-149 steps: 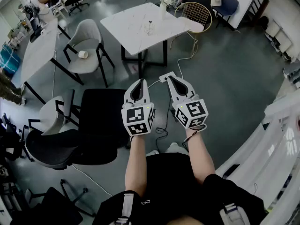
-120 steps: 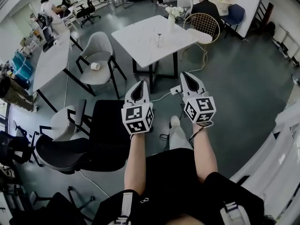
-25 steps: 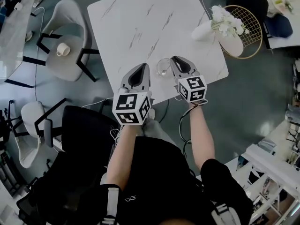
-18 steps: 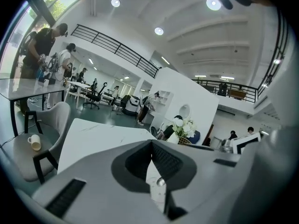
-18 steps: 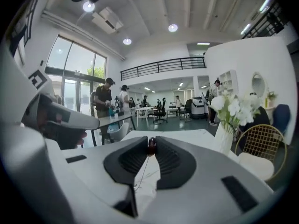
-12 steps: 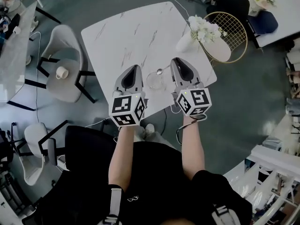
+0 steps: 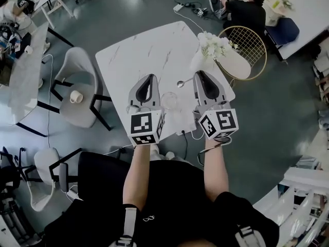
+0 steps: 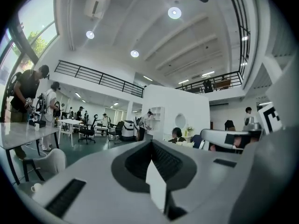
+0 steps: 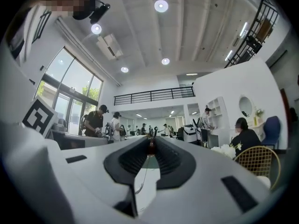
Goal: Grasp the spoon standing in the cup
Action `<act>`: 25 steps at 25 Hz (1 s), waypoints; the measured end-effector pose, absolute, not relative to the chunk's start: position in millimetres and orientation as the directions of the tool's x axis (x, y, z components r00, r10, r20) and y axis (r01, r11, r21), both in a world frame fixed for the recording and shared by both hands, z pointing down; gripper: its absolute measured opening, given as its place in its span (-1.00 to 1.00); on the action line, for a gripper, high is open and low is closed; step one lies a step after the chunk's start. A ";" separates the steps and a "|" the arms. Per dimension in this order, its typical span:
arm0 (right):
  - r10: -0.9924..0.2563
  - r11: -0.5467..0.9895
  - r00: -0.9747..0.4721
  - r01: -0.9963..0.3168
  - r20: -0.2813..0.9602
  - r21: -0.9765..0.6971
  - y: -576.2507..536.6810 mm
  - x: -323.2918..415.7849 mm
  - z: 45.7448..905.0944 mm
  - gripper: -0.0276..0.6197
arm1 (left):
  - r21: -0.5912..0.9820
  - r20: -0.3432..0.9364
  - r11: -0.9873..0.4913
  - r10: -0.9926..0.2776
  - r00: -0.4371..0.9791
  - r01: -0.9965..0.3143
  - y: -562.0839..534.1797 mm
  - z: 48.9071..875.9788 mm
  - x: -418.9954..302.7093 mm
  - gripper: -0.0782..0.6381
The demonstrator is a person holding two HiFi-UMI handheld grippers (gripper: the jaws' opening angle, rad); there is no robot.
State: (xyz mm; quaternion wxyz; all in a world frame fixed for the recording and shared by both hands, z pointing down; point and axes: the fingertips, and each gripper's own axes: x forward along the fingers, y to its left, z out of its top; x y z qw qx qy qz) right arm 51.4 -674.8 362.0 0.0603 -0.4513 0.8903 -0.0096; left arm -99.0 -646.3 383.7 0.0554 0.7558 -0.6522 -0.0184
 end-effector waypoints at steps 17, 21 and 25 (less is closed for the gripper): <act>-0.785 0.616 -0.608 -0.786 -0.119 -0.049 -669.6 36.5 354.8 -0.75 | 0.085 0.016 -0.151 -0.988 0.153 -0.985 -639.5 370.1 -97.2 -0.74; -0.784 0.618 -0.610 -0.785 -0.120 -0.046 -670.0 35.5 353.9 -0.75 | 0.070 0.005 -0.170 -0.985 0.171 -0.983 -640.6 368.2 -92.0 -0.74; -0.777 0.626 -0.619 -0.779 -0.115 -0.036 -669.9 31.5 352.6 -0.75 | 0.052 -0.006 -0.177 -0.984 0.176 -0.983 -640.8 365.0 -89.8 -0.74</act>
